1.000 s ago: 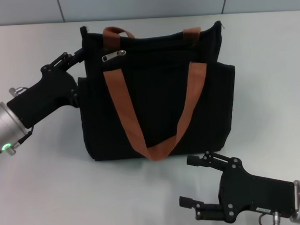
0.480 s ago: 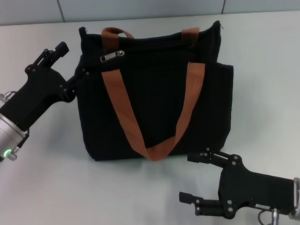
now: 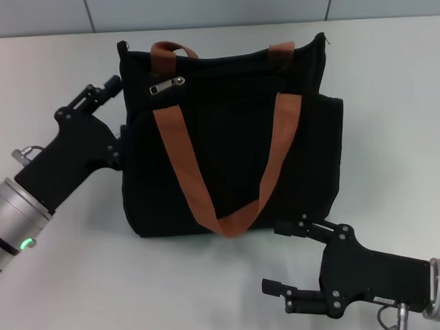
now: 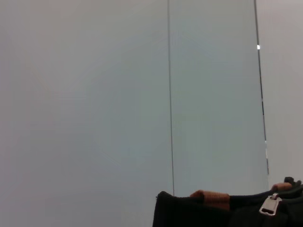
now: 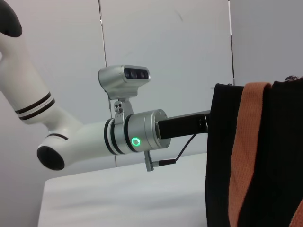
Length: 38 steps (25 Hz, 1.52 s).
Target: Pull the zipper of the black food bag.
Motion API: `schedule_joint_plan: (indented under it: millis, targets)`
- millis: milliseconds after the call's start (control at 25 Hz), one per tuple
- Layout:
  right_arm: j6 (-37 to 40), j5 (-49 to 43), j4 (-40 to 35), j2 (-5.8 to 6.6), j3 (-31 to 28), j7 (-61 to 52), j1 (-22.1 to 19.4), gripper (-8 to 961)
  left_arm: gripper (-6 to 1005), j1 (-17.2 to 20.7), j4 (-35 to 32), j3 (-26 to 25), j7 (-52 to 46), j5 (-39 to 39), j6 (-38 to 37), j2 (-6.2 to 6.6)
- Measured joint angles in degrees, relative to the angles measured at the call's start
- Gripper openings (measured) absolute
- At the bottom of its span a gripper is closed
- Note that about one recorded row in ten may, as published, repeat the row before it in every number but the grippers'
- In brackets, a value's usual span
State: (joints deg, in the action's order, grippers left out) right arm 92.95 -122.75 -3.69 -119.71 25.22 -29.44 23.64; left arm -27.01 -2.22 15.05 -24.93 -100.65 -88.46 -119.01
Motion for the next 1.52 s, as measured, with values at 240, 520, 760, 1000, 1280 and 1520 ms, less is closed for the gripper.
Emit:
schedule_joint_plan:
  millis: [240,520,760,1000,1280,1520]
  targets:
    - [0.01,0.27,0.01,0.0,0.0,0.0,-0.15,834,590,-0.1,2.05,-0.52,0.68,0.59,-0.54,-0.06]
    - [0.03,0.34,0.25,0.0,0.0,0.0,-0.39,835,339,-0.66,2.2,-1.44,-3.4,0.69,-0.68,0.07]
    - [0.09,0.52,0.85,0.0,-0.05,0.0,-0.43,835,188,-1.23,-1.2,-1.02,-16.53,0.24,-0.01,0.36]
    - [4.63,0.61,1.68,0.25,-1.73,-1.23,-0.17,834,23,-2.46,-4.28,2.41,-25.73,0.1,0.01,0.37]
    - [15.18,0.69,-1.34,0.44,-6.57,-11.23,0.42,834,24,-3.9,-8.01,5.35,-32.93,0.09,-1.01,0.34]
    - [18.12,0.76,-2.53,0.5,-8.55,-20.76,3.76,757,24,-4.93,-8.22,5.44,-32.78,0.34,-1.62,0.28]
